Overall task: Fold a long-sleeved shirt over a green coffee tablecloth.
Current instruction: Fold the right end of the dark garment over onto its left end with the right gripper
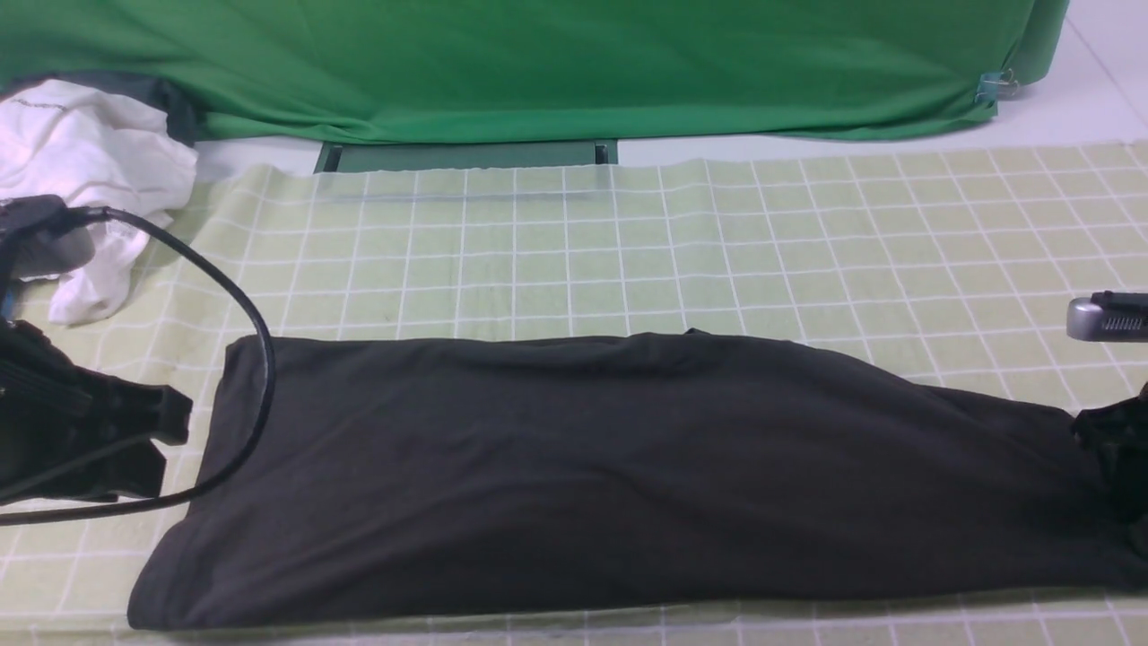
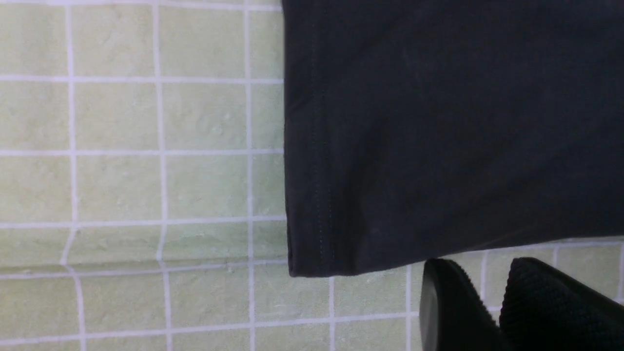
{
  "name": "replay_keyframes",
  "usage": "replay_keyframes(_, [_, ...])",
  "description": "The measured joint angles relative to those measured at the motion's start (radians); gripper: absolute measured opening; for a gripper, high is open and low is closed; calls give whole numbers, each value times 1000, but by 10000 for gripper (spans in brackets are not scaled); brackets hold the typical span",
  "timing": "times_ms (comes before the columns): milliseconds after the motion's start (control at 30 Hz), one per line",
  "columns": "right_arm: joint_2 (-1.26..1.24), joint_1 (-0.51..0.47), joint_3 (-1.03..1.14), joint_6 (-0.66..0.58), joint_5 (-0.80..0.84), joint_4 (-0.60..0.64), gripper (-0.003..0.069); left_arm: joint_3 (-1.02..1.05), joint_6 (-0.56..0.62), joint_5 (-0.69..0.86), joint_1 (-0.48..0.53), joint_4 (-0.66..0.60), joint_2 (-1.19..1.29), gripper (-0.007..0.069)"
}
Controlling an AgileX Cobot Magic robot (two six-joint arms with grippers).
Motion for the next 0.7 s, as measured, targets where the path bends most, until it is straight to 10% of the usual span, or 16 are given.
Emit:
replay_keyframes(433, [-236,-79,-123,62,159,29,52,0,23,-3,0,-19,0,163])
replay_keyframes(700, [-314,106,-285,66,241,188,52,0,23,-27,1,-44,0,169])
